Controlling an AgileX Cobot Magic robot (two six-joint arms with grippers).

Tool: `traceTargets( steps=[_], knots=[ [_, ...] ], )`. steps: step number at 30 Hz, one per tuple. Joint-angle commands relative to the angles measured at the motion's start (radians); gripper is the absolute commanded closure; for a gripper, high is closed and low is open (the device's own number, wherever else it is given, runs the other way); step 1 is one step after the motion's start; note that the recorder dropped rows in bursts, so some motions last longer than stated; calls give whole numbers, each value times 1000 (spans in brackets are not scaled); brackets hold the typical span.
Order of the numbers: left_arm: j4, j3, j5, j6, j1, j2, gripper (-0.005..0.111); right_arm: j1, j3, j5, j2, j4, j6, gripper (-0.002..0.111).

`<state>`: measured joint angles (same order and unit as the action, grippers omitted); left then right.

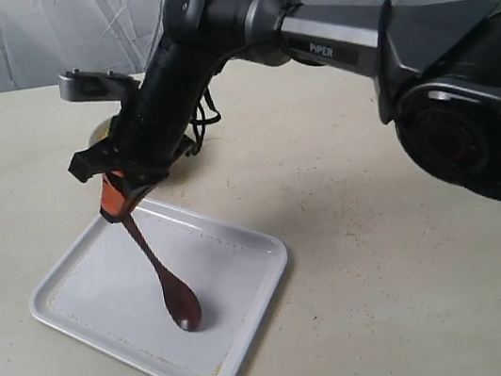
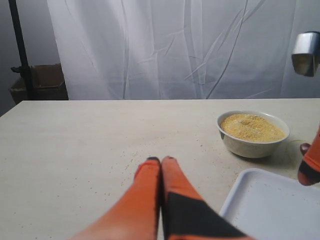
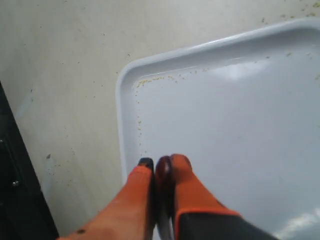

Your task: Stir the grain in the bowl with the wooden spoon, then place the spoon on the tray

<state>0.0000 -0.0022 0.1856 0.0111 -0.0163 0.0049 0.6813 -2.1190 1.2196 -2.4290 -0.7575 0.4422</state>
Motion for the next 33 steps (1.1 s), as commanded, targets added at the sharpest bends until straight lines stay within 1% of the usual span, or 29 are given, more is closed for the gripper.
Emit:
traceTargets(
  steps=[1,10,11,13,16,18,19,21,24,27,33],
  knots=[
    [0,2,-5,0,-6,-5,107,-3,-7,1,-42,-26,13,109],
    [0,2,-5,0,-6,-5,107,-3,-7,1,-79,6,12,108],
    [0,2,-5,0,-6,-5,107,-3,-7,1,-79,15,12,104],
    [0,2,-5,0,-6,-5,107,-3,-7,1,-79,28,12,92],
    [0,2,-5,0,-6,-5,107,-3,-7,-2,-79,58,12,67],
    [0,2,-5,0,-6,-5,107,-3,-7,-25,-79,82,12,57],
    [0,2,-5,0,-6,-5,107,-3,-7,-33,-79,88,12,56],
    [0,2,-5,0,-6,-5,107,-3,-7,-50,-79,107,-1,54],
    [0,2,-5,0,-6,-5,107,-5,-7,-78,-79,112,-27,54],
    [0,2,-5,0,-6,-5,107,-5,-7,-90,-73,155,-44,54],
    [0,2,-5,0,-6,-5,107,-5,-10,-73,-40,236,-162,55]
  ],
)
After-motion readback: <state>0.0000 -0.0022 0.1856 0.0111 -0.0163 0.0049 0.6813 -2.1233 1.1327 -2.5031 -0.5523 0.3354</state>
